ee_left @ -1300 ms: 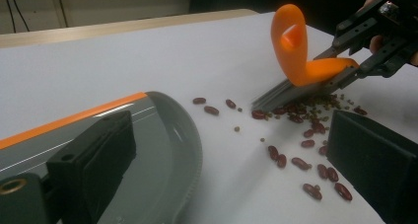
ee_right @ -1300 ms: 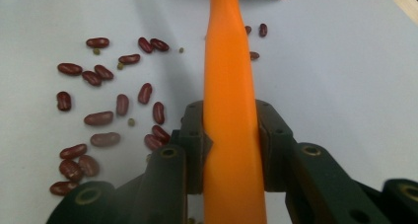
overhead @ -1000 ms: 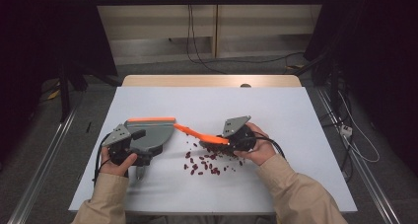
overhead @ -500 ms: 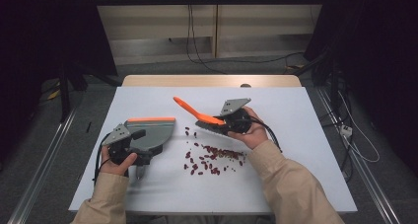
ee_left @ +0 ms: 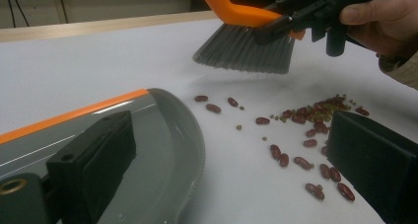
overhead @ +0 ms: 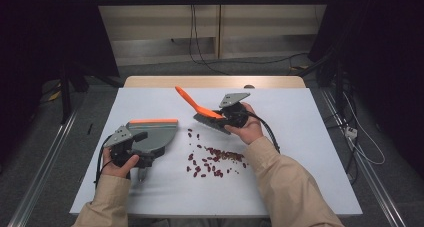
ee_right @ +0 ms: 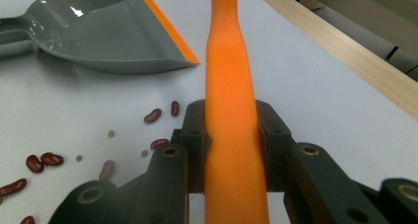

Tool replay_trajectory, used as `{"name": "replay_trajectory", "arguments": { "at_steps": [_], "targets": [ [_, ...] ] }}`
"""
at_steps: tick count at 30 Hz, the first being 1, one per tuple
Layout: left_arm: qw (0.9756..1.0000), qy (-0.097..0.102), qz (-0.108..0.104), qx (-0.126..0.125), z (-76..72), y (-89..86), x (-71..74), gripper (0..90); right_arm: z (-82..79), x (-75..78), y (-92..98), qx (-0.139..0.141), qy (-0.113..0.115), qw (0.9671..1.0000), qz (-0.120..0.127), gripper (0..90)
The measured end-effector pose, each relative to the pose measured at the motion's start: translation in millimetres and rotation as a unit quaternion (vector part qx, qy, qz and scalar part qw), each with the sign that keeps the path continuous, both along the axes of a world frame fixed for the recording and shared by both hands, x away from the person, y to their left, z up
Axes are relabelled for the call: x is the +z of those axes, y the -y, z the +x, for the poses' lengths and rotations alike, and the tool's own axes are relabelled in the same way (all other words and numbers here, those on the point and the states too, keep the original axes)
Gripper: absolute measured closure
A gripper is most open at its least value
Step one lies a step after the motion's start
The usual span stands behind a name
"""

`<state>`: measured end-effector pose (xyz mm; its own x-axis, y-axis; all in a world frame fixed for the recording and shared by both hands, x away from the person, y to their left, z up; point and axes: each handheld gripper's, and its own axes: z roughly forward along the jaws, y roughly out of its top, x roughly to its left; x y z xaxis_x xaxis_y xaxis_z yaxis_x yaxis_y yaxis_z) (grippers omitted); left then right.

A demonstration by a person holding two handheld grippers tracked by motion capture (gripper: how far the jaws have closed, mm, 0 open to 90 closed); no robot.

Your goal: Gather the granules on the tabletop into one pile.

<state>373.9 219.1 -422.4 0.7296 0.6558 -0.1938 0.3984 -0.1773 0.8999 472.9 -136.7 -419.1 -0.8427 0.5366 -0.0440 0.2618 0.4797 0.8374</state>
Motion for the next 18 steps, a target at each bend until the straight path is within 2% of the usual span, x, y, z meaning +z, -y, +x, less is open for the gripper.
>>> {"name": "replay_trajectory", "arguments": {
  "at_steps": [11,18],
  "targets": [
    [1.0,0.0,0.003,-0.001,0.3,0.6,-0.5,4.8,5.9,-4.4,-9.3,-0.001,0.005,1.0,0.006,71.3],
    [1.0,-0.002,0.004,0.002,0.7,0.2,-1.0,4.8,12.8,-6.3,-25.9,0.01,0.027,0.9996,-0.001,71.3]
  ]
}}
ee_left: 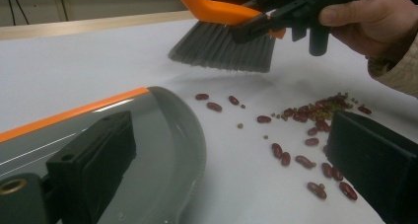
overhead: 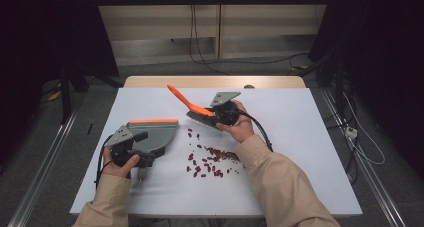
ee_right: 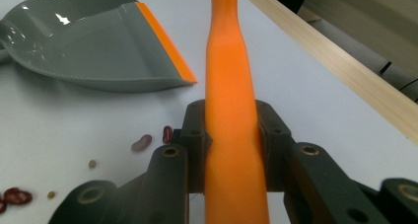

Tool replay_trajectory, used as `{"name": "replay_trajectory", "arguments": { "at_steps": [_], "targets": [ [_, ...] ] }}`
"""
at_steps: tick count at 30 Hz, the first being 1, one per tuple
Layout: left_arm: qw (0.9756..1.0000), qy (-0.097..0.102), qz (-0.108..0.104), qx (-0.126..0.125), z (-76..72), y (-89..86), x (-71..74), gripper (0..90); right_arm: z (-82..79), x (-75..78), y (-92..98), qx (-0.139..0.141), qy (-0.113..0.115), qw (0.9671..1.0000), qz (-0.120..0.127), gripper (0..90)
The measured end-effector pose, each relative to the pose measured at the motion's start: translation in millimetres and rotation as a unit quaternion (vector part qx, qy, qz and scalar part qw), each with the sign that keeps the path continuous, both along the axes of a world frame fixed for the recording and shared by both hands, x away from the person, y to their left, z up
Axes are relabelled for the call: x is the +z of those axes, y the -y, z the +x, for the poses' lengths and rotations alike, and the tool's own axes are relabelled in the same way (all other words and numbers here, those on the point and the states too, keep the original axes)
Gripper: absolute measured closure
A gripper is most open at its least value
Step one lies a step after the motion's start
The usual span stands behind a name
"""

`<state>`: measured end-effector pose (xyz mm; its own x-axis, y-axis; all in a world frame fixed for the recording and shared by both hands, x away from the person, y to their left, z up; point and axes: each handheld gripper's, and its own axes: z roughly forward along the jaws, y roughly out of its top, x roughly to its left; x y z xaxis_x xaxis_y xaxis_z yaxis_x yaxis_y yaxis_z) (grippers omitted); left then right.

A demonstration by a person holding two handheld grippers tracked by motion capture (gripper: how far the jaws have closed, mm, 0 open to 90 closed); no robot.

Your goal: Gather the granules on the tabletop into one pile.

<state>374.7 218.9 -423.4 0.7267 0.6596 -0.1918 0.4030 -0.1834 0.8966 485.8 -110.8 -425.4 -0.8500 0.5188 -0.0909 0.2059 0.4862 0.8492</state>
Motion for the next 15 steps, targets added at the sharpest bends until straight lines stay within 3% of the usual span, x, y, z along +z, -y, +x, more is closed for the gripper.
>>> {"name": "replay_trajectory", "arguments": {
  "at_steps": [8,15],
  "targets": [
    [1.0,0.001,0.0,0.002,-0.8,-1.9,0.3,4.8,-3.6,-9.7,-23.8,0.056,-0.005,0.9978,-0.035,71.2],
    [1.0,0.001,0.002,0.003,-0.8,-2.2,0.3,4.8,-14.5,-6.8,-22.9,0.102,-0.016,0.9929,-0.059,70.8]
  ]
}}
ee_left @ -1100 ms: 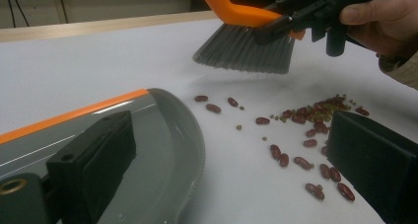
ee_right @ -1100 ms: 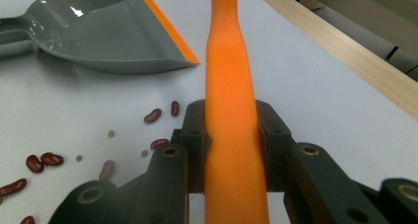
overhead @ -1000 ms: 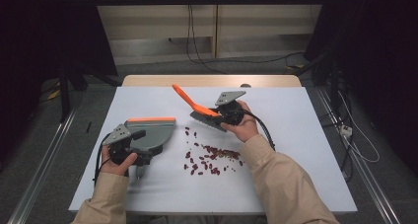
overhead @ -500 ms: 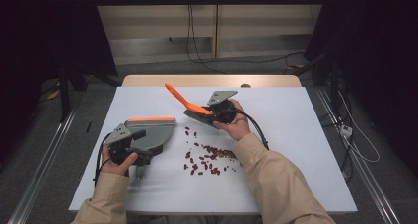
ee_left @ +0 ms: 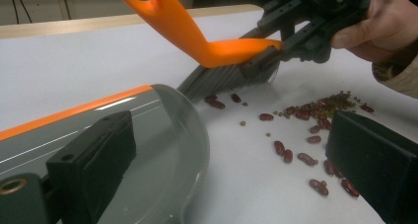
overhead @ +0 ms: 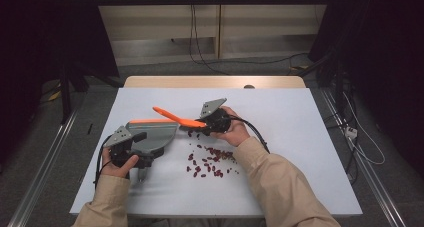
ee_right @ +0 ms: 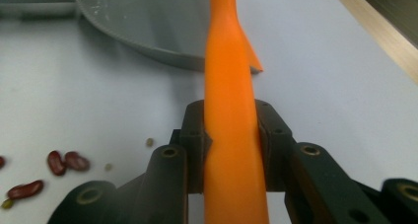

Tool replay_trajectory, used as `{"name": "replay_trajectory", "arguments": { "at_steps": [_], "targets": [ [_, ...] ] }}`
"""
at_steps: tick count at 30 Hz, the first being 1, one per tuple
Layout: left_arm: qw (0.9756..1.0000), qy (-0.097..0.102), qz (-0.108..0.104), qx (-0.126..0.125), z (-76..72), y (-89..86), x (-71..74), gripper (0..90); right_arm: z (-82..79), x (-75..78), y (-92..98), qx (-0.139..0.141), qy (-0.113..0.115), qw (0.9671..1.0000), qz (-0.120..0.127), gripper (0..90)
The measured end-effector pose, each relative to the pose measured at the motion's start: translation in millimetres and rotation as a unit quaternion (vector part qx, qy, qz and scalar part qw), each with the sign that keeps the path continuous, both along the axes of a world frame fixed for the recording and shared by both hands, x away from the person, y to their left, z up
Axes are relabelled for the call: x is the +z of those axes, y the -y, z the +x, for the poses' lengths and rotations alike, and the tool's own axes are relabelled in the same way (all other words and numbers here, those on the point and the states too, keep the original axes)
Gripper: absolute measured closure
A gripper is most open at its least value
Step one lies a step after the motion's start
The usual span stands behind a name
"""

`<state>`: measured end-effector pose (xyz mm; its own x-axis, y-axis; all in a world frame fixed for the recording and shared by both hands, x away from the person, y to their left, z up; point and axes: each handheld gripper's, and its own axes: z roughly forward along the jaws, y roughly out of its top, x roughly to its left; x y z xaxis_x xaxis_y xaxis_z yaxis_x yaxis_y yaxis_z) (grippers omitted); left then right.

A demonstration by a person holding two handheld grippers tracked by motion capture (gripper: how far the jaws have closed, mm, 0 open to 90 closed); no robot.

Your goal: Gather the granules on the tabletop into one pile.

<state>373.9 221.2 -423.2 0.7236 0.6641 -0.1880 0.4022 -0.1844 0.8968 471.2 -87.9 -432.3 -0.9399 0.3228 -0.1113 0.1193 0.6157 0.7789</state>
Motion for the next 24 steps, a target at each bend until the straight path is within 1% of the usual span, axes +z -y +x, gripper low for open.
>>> {"name": "replay_trajectory", "arguments": {
  "at_steps": [4,5,6,9,11,14,16,18,21,24],
  "targets": [
    [1.0,-0.001,0.001,0.001,0.1,-0.6,-0.3,4.8,-9.7,1.2,1.9,0.025,0.002,0.9996,-0.015,70.5],
    [1.0,-0.001,0.002,0.001,0.1,-0.7,-0.3,4.8,-12.4,1.5,2.7,0.028,0.002,0.9995,-0.016,70.5],
    [1.0,-0.002,0.002,0.001,0.1,-0.8,-0.3,4.8,-14.8,2.2,3.8,0.039,0.001,0.9991,-0.019,70.5],
    [1.0,-0.003,0.001,0.001,-0.3,-1.4,-0.3,4.8,-23.7,3.9,6.8,0.051,-0.006,0.9985,-0.022,70.5],
    [1.0,-0.003,0.003,0.002,-0.1,-1.8,-0.8,4.8,-29.8,4.4,9.0,0.057,-0.006,0.9981,-0.023,70.5],
    [1.0,-0.005,0.004,0.002,-1.0,-3.3,-1.5,4.8,-37.3,4.7,12.2,0.06,-0.011,0.9979,-0.019,70.5],
    [1.0,-0.005,0.004,0.004,-1.5,-4.8,-1.6,4.8,-41.7,4.1,14.8,0.064,-0.008,0.9977,-0.018,70.4],
    [1.0,-0.005,0.001,0.005,-1.9,-5.8,-1.9,4.8,-45.7,4.1,16.9,0.068,-0.009,0.9975,-0.017,70.4],
    [1.0,-0.006,0.002,0.006,-2.5,-6.4,-2.2,4.8,-51.6,5.0,19.3,0.074,-0.009,0.9971,-0.019,70.4],
    [1.0,-0.006,0.004,0.006,-2.6,-6.5,-2.5,4.8,-57.5,5.3,20.6,0.073,-0.009,0.9971,-0.018,70.4]
  ]
}}
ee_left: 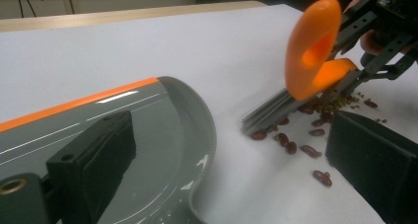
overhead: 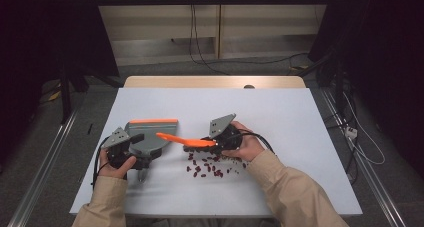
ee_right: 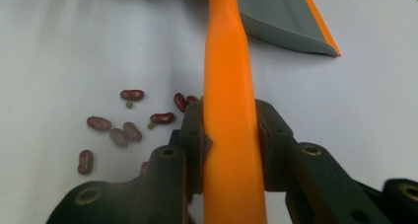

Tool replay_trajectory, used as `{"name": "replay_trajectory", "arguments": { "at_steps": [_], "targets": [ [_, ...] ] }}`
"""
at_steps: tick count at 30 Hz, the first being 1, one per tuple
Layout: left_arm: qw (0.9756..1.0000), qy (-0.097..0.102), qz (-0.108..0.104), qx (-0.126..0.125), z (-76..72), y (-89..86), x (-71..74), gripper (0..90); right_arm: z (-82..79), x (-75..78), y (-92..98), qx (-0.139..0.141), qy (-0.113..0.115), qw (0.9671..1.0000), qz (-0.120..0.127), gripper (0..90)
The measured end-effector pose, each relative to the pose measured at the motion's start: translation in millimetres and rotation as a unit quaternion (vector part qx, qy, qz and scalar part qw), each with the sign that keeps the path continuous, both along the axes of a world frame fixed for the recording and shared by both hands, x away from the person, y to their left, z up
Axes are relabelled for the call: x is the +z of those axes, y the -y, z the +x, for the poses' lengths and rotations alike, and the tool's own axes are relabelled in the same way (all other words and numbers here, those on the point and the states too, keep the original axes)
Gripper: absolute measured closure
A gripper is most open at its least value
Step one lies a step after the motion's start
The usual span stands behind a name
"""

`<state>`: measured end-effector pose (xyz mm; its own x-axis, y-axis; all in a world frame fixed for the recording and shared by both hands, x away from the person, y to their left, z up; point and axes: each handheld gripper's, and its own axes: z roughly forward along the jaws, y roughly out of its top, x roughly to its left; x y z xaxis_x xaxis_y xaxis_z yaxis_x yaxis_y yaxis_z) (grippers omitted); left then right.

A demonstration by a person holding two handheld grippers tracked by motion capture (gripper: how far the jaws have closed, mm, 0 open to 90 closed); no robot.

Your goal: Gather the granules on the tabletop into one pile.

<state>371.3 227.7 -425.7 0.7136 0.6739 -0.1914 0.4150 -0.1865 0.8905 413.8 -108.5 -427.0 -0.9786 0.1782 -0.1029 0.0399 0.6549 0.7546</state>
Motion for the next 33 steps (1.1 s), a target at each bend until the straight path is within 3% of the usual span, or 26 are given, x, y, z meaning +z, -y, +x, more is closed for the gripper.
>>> {"name": "replay_trajectory", "arguments": {
  "at_steps": [9,15,20,25,28,33],
  "targets": [
    [1.0,-0.002,0.001,-0.001,0.2,0.1,-0.9,4.8,-9.5,1.1,4.2,-0.007,0.008,0.9999,0.009,70.6],
    [1.0,-0.002,0.001,-0.002,0.7,0.7,-1.2,4.8,-1.7,5.9,14.2,-0.046,0.011,0.9975,0.053,71.2],
    [1.0,-0.002,0.001,-0.002,1.0,1.4,-1.6,4.8,1.8,14.7,22.3,-0.089,0.002,0.9916,0.094,71.2],
    [1.0,-0.002,0.003,-0.003,0.8,1.8,-1.6,4.8,-1.2,19.7,24.7,-0.156,-0.033,0.9793,0.124,71.2],
    [1.0,-0.001,0.002,-0.004,0.7,1.8,-1.5,4.8,-4.8,20.9,25.2,-0.193,-0.064,0.9662,0.159,71.2],
    [1.0,0.0,0.0,-0.005,0.4,2.4,-1.4,4.8,-11.1,20.2,21.9,-0.232,-0.093,0.9515,0.179,71.2]
  ]
}}
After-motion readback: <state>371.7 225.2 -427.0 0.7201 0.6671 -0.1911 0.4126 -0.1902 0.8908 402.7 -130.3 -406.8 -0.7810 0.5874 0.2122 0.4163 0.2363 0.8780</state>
